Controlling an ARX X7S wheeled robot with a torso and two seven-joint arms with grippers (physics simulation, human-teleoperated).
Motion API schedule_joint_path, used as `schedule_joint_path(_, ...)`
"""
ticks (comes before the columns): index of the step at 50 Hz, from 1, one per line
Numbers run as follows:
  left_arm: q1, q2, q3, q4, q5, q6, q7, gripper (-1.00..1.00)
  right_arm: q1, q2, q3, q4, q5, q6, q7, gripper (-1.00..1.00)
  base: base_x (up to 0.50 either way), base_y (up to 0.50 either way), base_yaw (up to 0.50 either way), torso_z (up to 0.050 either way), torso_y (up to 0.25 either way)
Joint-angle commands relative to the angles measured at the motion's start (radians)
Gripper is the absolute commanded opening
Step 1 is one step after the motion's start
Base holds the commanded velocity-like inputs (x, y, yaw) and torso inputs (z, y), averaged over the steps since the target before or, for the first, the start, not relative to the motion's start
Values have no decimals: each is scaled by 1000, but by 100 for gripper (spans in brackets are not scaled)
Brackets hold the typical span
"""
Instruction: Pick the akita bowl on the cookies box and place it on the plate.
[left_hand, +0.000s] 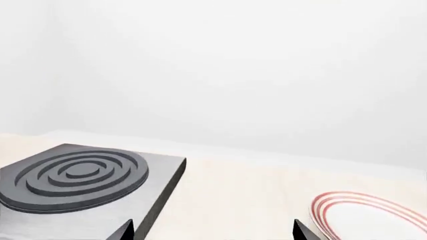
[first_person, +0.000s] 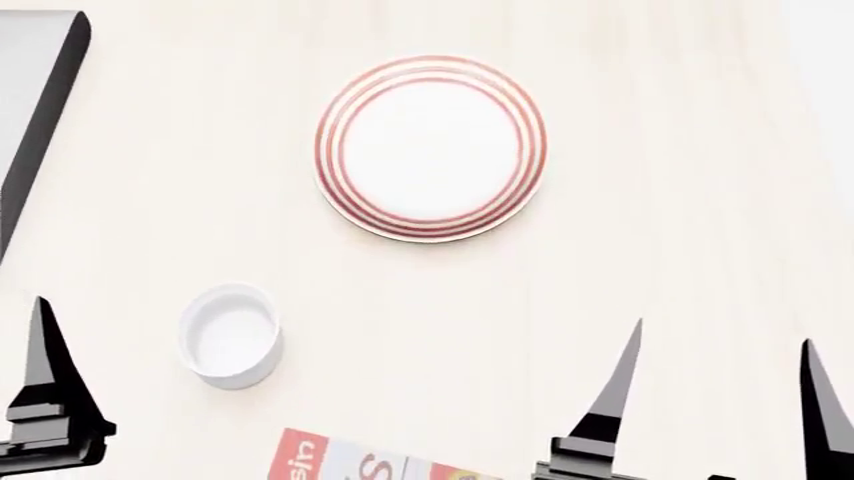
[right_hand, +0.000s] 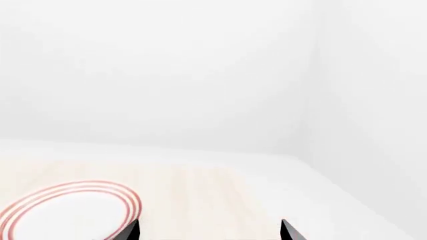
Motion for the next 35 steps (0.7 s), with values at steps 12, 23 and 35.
schedule_joint_path(12, -35, -71, 37, 65, -43, -118, 40, 100, 29, 39, 7, -56, 74, 157, -25, 100, 0, 0, 0, 0, 0)
schedule_joint_path(23, -117, -128, 32, 111, -144, -215, 91, 100, 96, 130, -15, -160, 133, 402, -83, 100, 0, 0, 0, 0, 0)
schedule_joint_path(35, -138, -164, 63, 119, -221, -237, 182, 100, 245, 279, -57, -349, 270, 782, -201, 100, 0, 0, 0, 0, 0)
